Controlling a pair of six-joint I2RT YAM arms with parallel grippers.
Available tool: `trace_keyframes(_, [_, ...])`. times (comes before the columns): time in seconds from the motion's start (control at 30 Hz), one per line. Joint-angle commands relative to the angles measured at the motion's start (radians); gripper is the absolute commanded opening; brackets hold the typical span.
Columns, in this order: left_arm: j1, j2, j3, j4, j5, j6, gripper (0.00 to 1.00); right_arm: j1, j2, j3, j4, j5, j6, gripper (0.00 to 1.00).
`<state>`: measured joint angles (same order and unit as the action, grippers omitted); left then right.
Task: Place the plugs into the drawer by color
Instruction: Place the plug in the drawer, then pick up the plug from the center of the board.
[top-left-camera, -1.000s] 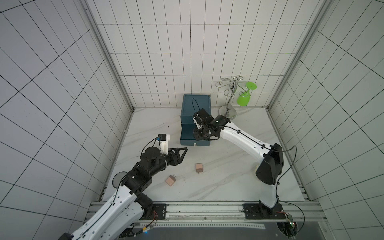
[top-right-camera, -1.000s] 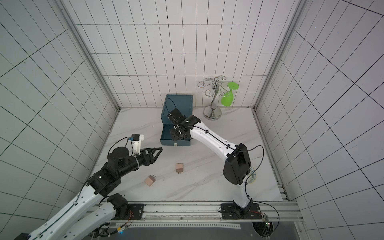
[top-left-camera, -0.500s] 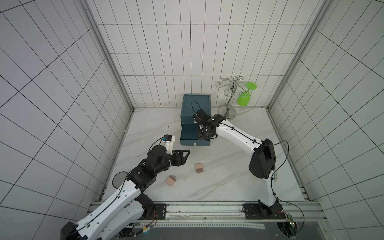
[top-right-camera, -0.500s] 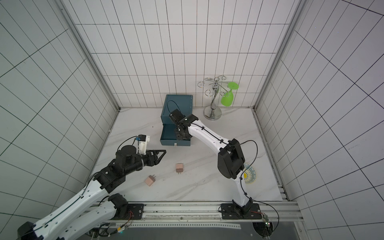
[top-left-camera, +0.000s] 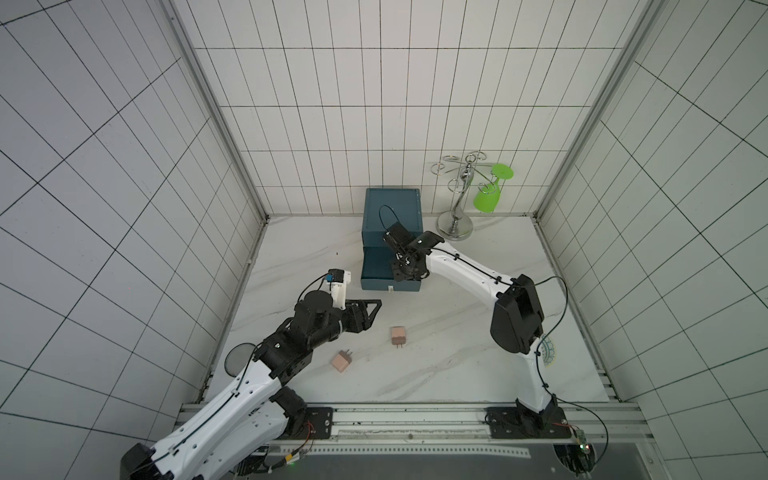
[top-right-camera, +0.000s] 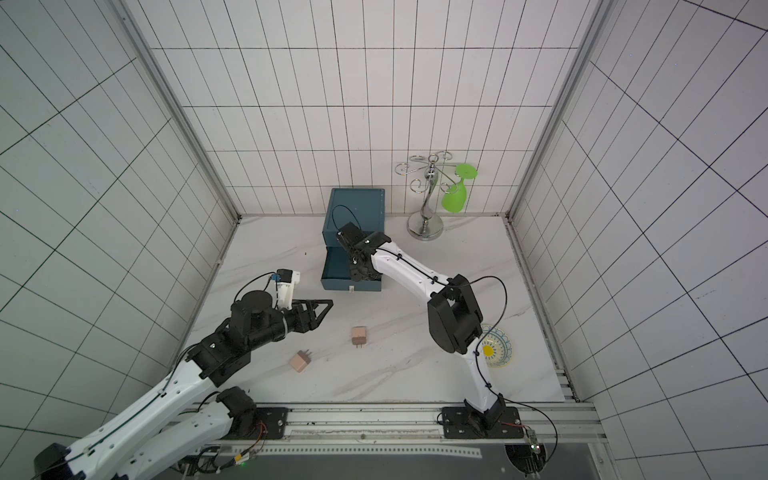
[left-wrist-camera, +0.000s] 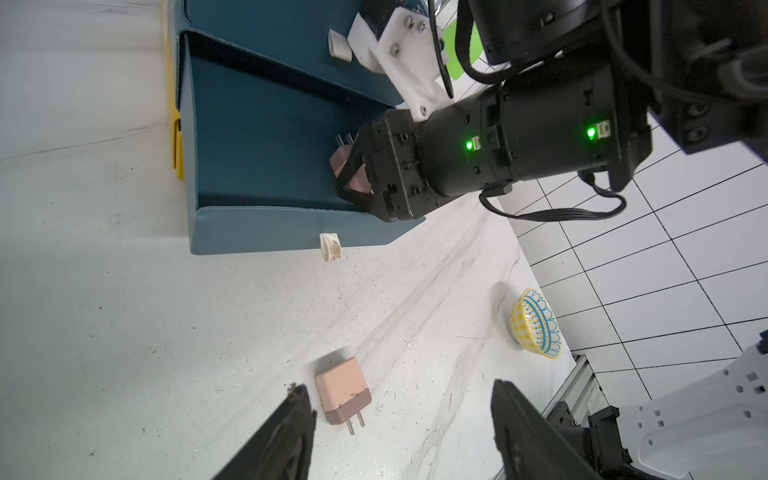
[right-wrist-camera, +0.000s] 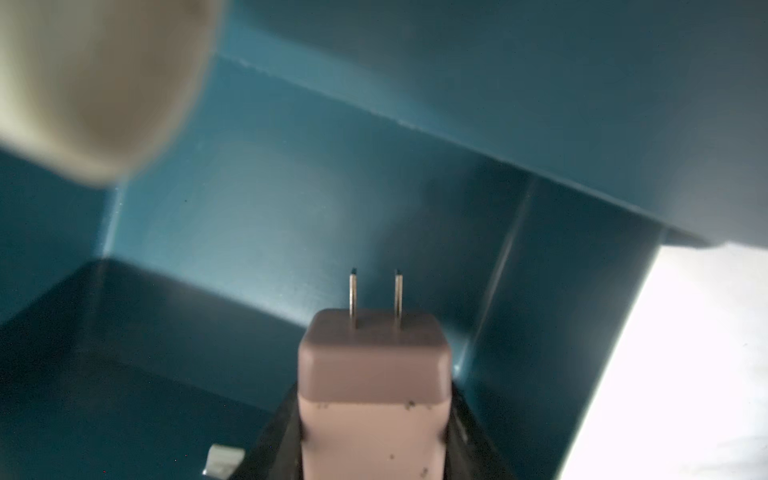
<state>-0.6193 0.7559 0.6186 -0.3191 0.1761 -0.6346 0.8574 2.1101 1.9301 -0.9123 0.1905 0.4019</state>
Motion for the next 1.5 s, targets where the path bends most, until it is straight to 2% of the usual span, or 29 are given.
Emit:
trace_keyframes(0.0, [-0.001, -0.02, 0.024, -0.009, -0.018, 0.019, 0.7, 0.003, 0.045, 0.01, -0.025, -0.008, 0.011, 0.36])
trace_keyframes(0.17, [-0.001, -0.017, 0.025, -0.014, -0.024, 0.023, 0.71, 0.002, 0.016, -0.014, -0.018, -0.009, 0.014, 0.45])
trace_keyframes(0.27, [0.0, 0.003, 0.046, -0.011, -0.027, 0.019, 0.71, -0.001, 0.013, -0.011, -0.016, -0.029, 0.009, 0.46])
trace_keyframes(0.4, [0.0, 0.025, 0.071, -0.021, 0.023, 0.013, 0.71, -0.001, 0.016, 0.002, -0.016, -0.062, 0.011, 0.49])
trace_keyframes(0.6, [0.003, 0.032, 0.075, -0.063, 0.005, 0.034, 0.75, -0.012, 0.016, 0.013, -0.036, -0.07, -0.012, 0.52])
trace_keyframes(0.7, [0.003, 0.067, 0.151, -0.205, -0.025, 0.056, 0.78, -0.014, -0.012, 0.007, -0.038, -0.061, -0.011, 0.52])
trace_keyframes(0.8, [0.002, 0.1, 0.238, -0.432, -0.085, 0.039, 0.78, -0.009, -0.096, -0.039, 0.006, -0.069, -0.017, 0.51])
trace_keyframes(0.9, [-0.051, 0.083, 0.214, -0.521, -0.147, -0.028, 0.77, 0.005, -0.222, -0.124, 0.064, -0.096, -0.025, 0.51])
trace_keyframes(1.0, [-0.162, 0.076, 0.209, -0.614, -0.316, -0.095, 0.77, 0.015, -0.352, -0.239, 0.132, -0.18, -0.035, 0.52])
trace_keyframes(1.07, [-0.178, 0.082, 0.206, -0.658, -0.38, -0.132, 0.8, 0.012, -0.423, -0.299, 0.125, -0.22, -0.061, 0.53])
trace_keyframes(1.13, [-0.197, 0.077, 0.185, -0.653, -0.386, -0.18, 0.82, 0.009, -0.478, -0.352, 0.083, -0.237, -0.073, 0.53])
trace_keyframes(1.17, [-0.204, 0.077, 0.16, -0.63, -0.382, -0.196, 0.98, 0.009, -0.509, -0.391, 0.069, -0.268, -0.088, 0.53])
trace_keyframes(1.23, [-0.209, 0.097, 0.112, -0.608, -0.39, -0.208, 0.98, 0.009, -0.585, -0.5, 0.1, -0.327, -0.105, 0.53])
trace_keyframes(1.3, [-0.217, 0.114, 0.074, -0.602, -0.454, -0.24, 0.98, 0.008, -0.681, -0.651, 0.211, -0.378, -0.113, 0.53])
trace_keyframes(1.37, [-0.221, 0.116, 0.018, -0.545, -0.499, -0.251, 0.98, 0.003, -0.739, -0.75, 0.272, -0.369, -0.115, 0.53])
trace_keyframes(1.47, [-0.221, 0.174, -0.008, -0.505, -0.468, -0.255, 0.98, -0.004, -0.761, -0.82, 0.305, -0.371, -0.116, 0.54])
